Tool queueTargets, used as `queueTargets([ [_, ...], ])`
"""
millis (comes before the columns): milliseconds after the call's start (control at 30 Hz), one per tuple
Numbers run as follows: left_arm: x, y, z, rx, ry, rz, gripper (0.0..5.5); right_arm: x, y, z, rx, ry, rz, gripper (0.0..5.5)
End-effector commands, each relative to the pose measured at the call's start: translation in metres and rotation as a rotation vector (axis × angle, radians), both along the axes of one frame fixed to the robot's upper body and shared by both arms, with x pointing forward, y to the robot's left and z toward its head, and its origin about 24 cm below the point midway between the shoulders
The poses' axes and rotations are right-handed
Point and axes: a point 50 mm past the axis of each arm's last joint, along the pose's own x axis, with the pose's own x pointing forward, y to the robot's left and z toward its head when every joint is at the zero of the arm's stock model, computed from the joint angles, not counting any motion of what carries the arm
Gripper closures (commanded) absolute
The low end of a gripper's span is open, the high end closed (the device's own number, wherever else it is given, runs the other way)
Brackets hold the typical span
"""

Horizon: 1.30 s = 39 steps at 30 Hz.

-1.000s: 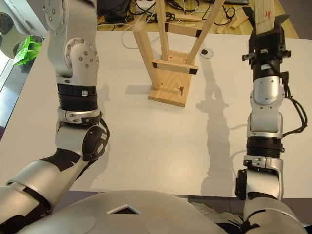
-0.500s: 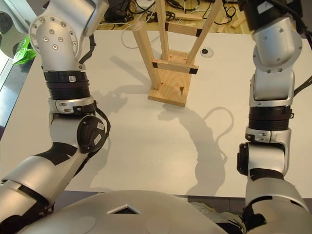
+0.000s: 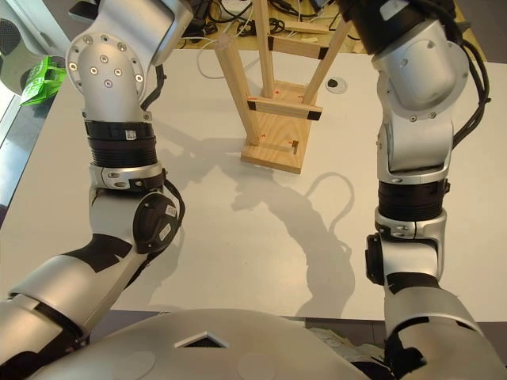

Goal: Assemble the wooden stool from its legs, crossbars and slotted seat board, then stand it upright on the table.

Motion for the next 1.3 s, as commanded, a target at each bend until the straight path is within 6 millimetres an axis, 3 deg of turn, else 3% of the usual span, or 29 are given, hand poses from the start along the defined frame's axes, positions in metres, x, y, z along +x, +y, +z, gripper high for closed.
queueTargets([
  [33,-0.003,0.004,0.007,-0.058,-0.013,-0.021,2.92,-0.002,0.003,-0.009,0.005,0.049,0.03,3.62],
  [333,-0.007,0.005,0.007,-0.078,-0.022,-0.093,4.13,0.001,0.0,-0.014,0.011,0.082,0.015,3.64],
  [733,-0.007,0.004,-0.003,-0.027,0.007,-0.087,4.45,0.0,0.005,-0.028,-0.009,0.231,0.084,3.67],
  [767,-0.006,0.005,-0.004,-0.023,0.011,-0.08,4.46,0.001,0.005,-0.032,-0.022,0.274,0.094,3.3],
  [933,0.002,0.019,0.001,-0.023,0.013,-0.011,4.48,0.0,-0.01,-0.041,-0.069,0.465,0.148,2.58],
  [1067,0.008,0.038,0.015,0.019,-0.05,0.055,4.48,0.001,-0.024,-0.018,0.004,0.542,0.203,2.02],
  [1133,0.011,0.054,0.025,0.111,-0.141,0.091,4.48,0.001,-0.031,0.007,0.111,0.587,0.269,1.7],
  [1233,0.014,0.079,0.031,0.392,-0.314,0.058,4.48,-0.003,-0.045,0.053,0.233,0.668,0.462,1.51],
  [1300,0.011,0.087,0.026,0.574,-0.404,-0.017,4.48,-0.008,-0.048,0.072,0.253,0.715,0.587,1.51],
])
